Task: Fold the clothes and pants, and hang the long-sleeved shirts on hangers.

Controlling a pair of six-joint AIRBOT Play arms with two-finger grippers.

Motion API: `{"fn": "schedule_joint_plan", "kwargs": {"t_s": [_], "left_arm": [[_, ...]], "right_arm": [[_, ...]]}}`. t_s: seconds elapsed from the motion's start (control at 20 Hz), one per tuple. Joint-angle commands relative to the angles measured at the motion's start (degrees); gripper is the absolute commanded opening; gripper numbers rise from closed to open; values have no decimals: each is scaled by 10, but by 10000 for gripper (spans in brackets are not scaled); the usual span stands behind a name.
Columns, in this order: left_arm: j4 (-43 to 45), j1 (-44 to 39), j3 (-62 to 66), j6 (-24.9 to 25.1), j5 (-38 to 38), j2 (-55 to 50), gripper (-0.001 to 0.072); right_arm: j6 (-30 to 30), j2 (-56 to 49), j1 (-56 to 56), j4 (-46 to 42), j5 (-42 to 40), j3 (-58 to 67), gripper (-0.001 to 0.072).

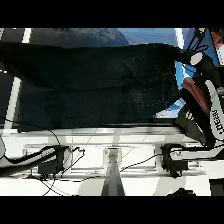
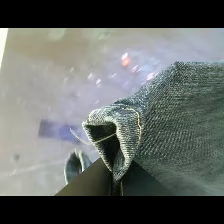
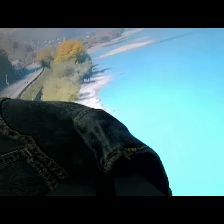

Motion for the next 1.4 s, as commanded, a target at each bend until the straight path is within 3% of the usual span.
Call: {"fn": "schedule_joint_plan", "kwargs": {"t_s": [0.0, 0.55, 0.8, 1.15, 1.2, 1.25, 1.3, 1.35], "left_arm": [[7, 27, 0, -22, -19, -16, 18], [3, 23, 0, -22, 25, -203, 19], [3, 23, 0, -99, 118, -208, 19], [-23, 7, 0, -103, 236, -208, 26], [-23, 5, 0, -103, 242, -208, 148], [-23, 5, 0, -103, 245, -209, 505], [-23, 5, 0, -103, 247, -209, 708], [-22, 5, 0, -103, 247, -208, 697]], "right_arm": [[-2, -1, 1, 5, -17, 1, 28], [-2, -2, 0, 4, -60, 1, 28], [-2, -2, 0, 4, -60, 1, 28], [-2, -2, 0, 4, -63, 1, 28], [-2, -2, 0, 4, -62, 1, 37], [-3, -2, 0, 4, -61, 1, 118], [-3, -1, 0, 3, -61, 1, 334], [-3, -2, 0, 3, -62, 1, 552]]}}
